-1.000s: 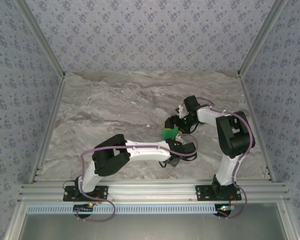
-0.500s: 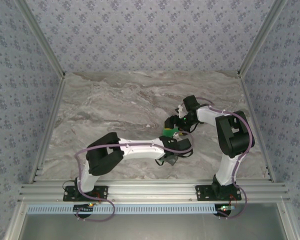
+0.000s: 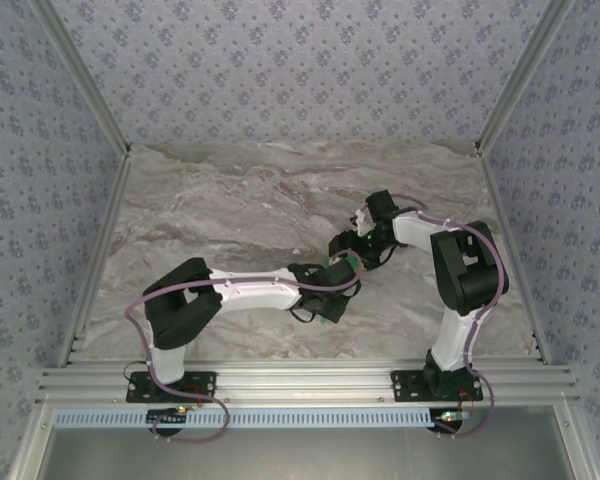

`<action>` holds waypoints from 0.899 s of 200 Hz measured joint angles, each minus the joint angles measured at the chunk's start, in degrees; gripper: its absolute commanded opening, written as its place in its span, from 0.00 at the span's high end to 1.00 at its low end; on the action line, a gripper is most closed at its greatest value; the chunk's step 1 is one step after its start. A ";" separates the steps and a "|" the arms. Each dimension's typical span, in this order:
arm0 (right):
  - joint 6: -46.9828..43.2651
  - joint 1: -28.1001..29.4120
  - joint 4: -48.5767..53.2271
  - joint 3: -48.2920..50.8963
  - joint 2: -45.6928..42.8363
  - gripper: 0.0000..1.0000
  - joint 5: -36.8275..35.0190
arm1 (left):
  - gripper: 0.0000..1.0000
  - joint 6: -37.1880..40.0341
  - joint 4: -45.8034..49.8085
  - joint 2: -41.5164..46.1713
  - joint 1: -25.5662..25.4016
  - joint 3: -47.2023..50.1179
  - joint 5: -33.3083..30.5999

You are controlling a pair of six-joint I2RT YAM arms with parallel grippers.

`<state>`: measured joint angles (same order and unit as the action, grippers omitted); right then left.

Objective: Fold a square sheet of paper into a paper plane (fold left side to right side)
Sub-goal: Fold the wing for the fifth time at the center of the table.

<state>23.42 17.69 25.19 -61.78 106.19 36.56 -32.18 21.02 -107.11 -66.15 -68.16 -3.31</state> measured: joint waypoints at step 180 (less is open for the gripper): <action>-0.85 0.46 1.05 -0.85 0.44 0.26 -0.44 | 0.92 -1.53 -24.35 6.58 11.76 17.16 26.36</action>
<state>22.57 18.15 26.24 -62.63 106.63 36.12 -33.71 -3.33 -100.53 -54.39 -51.00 23.05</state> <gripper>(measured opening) 0.743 0.078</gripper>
